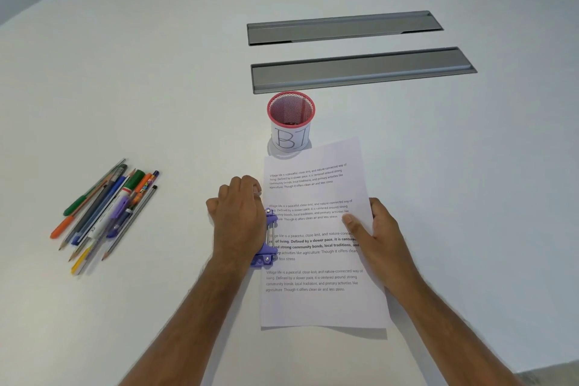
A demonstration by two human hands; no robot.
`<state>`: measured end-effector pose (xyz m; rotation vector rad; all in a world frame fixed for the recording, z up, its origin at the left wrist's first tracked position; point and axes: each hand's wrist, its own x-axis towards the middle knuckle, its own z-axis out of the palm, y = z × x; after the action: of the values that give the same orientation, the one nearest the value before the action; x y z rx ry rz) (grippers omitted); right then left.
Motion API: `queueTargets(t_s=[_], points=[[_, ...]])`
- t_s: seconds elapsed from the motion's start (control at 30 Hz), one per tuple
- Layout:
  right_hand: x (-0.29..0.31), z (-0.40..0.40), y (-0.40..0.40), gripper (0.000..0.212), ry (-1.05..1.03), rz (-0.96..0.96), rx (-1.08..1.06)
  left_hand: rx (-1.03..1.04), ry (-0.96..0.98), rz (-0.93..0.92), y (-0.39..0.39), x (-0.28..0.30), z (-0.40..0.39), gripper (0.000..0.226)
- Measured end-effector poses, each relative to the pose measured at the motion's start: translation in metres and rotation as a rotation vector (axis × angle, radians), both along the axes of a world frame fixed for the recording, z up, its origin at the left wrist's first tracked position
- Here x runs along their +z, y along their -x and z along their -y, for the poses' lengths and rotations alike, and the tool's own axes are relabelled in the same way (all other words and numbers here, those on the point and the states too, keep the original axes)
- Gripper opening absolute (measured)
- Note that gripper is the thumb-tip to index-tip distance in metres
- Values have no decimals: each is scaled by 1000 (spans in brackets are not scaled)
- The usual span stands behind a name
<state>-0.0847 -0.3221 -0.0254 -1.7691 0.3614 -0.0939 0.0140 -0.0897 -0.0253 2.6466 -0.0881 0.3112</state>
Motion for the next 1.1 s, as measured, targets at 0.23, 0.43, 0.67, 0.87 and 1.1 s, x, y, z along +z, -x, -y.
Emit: queueTargets(t_s=[0.23, 0.43, 0.67, 0.87, 1.1], points=[[5, -2, 2, 10, -26, 20, -22, 50, 50, -16, -1, -2, 1, 17], [7, -4, 2, 15, -48, 20, -22, 37, 65, -8, 0, -1, 0, 17], [6, -2, 2, 18, -10, 18, -15, 43, 82, -32, 1, 1, 1, 17], [4, -1, 1, 19, 1, 18, -6, 31, 60, -27, 2, 7, 2, 16], [1, 1, 0, 20, 9, -3, 8, 32, 47, -16, 4, 14, 4, 18]])
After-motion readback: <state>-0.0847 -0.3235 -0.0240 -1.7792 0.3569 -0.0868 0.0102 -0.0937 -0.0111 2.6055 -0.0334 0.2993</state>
